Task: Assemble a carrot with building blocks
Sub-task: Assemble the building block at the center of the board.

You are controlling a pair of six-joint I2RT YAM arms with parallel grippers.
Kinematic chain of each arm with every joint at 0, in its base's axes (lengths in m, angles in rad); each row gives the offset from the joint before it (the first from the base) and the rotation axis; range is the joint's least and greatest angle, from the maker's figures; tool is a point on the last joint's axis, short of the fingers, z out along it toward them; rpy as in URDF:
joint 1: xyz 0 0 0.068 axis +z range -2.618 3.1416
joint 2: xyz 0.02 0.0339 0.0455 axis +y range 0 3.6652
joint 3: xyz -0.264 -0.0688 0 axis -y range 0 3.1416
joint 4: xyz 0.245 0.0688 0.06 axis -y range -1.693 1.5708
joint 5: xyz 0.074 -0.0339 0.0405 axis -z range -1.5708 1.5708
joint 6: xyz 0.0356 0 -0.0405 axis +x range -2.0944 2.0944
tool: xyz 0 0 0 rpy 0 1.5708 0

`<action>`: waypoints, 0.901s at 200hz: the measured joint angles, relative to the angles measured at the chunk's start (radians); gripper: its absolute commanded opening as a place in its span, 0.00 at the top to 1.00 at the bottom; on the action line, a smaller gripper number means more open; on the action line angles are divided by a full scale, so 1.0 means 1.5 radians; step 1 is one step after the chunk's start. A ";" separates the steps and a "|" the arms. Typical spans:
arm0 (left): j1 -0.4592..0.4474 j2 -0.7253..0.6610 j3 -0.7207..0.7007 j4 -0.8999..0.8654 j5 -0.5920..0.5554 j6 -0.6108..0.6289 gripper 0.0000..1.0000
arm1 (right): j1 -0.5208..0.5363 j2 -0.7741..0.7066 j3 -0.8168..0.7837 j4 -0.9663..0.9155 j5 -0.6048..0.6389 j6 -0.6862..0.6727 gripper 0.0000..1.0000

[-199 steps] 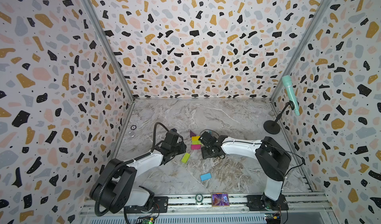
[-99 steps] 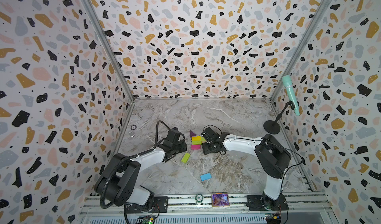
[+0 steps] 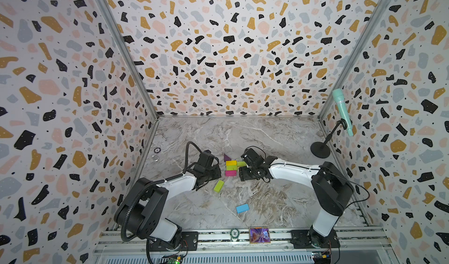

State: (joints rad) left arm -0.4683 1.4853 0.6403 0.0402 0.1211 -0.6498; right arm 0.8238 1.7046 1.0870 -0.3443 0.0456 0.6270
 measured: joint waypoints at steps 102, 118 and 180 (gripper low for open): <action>-0.022 0.064 0.059 -0.041 -0.020 0.022 0.92 | -0.090 -0.082 -0.153 0.067 -0.013 0.018 0.79; -0.027 0.075 0.062 -0.047 -0.022 0.024 0.93 | -0.090 -0.070 -0.153 0.083 -0.023 0.017 0.79; -0.048 0.100 0.073 -0.043 -0.027 0.027 0.93 | -0.086 -0.028 -0.153 0.138 -0.061 0.024 0.79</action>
State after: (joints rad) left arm -0.5400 1.6352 0.7498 -0.0242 0.0803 -0.6086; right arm 0.6941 1.6627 0.8574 -0.1379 -0.0460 0.6624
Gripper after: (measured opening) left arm 0.071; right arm 0.213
